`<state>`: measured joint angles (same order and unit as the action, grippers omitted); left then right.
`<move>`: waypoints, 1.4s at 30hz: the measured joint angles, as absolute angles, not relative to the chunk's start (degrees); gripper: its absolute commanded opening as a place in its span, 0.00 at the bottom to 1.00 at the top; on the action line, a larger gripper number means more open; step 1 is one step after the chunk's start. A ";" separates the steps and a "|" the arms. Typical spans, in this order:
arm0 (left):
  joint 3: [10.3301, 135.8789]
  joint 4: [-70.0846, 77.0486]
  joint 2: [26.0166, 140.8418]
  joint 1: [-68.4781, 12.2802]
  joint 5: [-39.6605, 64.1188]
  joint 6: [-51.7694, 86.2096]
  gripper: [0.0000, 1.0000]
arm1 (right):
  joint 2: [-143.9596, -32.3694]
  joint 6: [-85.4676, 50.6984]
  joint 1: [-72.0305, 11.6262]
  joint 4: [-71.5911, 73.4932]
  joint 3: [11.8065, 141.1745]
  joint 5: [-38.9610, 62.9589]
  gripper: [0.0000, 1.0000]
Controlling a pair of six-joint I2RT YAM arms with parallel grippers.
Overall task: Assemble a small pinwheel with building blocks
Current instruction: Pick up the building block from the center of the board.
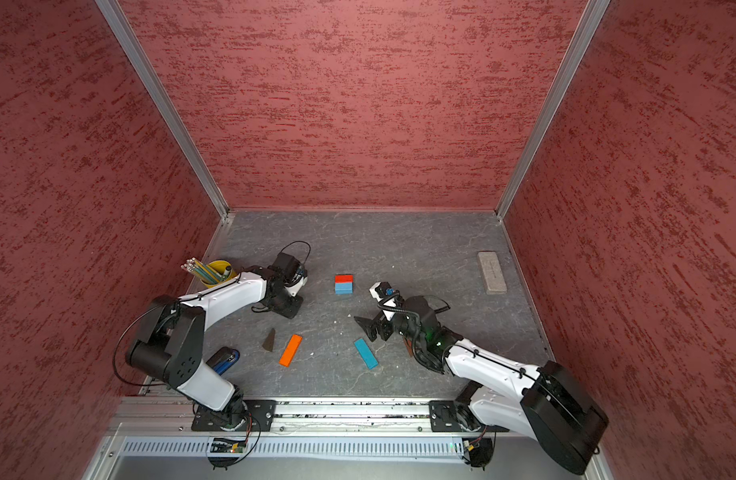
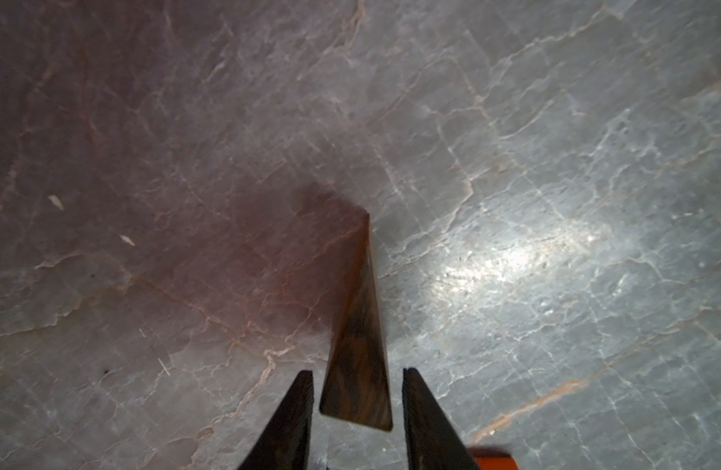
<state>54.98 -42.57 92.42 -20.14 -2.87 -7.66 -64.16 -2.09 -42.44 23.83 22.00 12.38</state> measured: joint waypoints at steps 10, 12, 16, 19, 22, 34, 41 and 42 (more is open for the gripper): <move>55.07 -42.39 92.82 -19.68 -2.61 -7.46 0.22 | -64.16 -2.11 -42.44 24.23 22.00 12.38 0.99; 55.07 -42.41 92.82 -19.38 -2.15 -7.55 0.21 | -64.16 -2.11 -42.44 24.25 21.98 12.38 0.99; 55.11 -42.39 92.73 -18.70 -0.32 -9.43 0.21 | -64.14 -2.07 -42.44 24.25 21.89 12.36 0.99; 55.92 -42.46 92.16 -18.28 2.46 -13.26 0.22 | -63.66 -1.48 -42.44 24.21 21.78 11.77 0.99; 59.61 -43.00 91.94 -17.85 5.65 -19.11 0.22 | -62.33 -0.12 -42.46 24.03 21.65 10.04 0.99; 81.91 -42.22 106.37 -18.20 8.21 -47.79 0.24 | -59.92 5.67 -42.46 21.82 23.70 5.91 0.99; 90.17 -43.94 114.98 -18.65 5.26 -63.42 0.23 | -56.49 5.80 -42.46 18.55 23.66 5.69 0.99; 91.18 -44.36 115.68 -18.50 5.06 -65.30 0.23 | -55.59 5.78 -42.46 18.24 23.57 5.67 0.99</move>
